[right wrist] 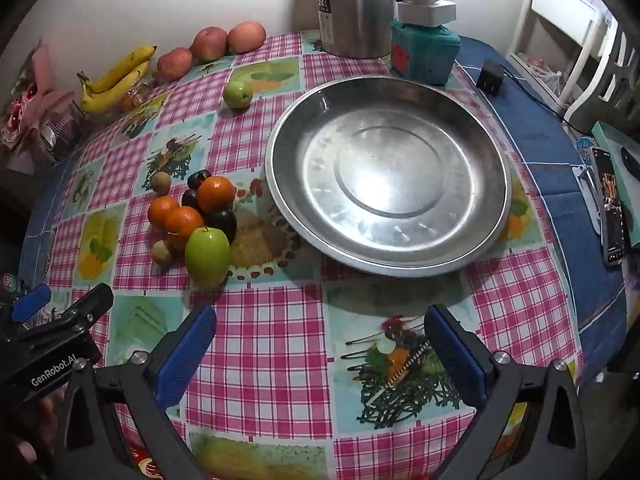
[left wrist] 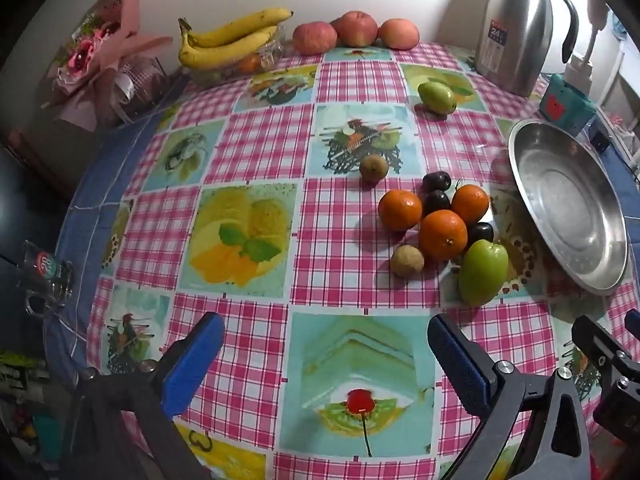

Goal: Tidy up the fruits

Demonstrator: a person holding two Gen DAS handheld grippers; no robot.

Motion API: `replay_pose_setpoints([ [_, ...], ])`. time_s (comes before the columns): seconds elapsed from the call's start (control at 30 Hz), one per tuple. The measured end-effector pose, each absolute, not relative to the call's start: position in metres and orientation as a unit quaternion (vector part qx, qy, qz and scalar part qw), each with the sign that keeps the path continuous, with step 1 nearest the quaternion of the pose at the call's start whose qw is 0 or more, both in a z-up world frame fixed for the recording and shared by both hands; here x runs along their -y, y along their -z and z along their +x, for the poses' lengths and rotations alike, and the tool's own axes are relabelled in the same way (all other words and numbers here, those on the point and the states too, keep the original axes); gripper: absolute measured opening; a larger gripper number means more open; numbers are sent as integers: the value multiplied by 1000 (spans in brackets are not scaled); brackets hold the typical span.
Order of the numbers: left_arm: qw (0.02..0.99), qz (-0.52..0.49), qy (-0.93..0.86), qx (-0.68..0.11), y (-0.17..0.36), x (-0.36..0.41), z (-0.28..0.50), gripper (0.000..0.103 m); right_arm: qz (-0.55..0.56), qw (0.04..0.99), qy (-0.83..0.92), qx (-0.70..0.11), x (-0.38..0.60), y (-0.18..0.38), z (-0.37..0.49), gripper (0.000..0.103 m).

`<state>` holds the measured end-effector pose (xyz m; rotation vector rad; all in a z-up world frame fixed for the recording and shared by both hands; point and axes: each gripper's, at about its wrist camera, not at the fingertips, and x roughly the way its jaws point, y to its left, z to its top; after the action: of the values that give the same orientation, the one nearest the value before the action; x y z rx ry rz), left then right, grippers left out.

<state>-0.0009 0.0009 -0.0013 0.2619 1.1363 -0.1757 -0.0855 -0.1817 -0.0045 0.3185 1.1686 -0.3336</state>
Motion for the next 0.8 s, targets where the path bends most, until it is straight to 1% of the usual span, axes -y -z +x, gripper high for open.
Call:
replay_pose_setpoints([
  [0.1,829,120,81,-540,12,-3,-7,103,152,811,155,-543,182,0,-90,103],
  [0.13,821,116,86,-553,14,-8,-4,103,153,811,156,-542,182,-1,-92,103],
  [0.33,803,116,91,-577,14,-10,7,103,149,808,159,-547,180,5,-84,103],
  [0.8,799,109,87,-585,17,-12,11,103,150,818,156,-534,184,0,-86,103],
])
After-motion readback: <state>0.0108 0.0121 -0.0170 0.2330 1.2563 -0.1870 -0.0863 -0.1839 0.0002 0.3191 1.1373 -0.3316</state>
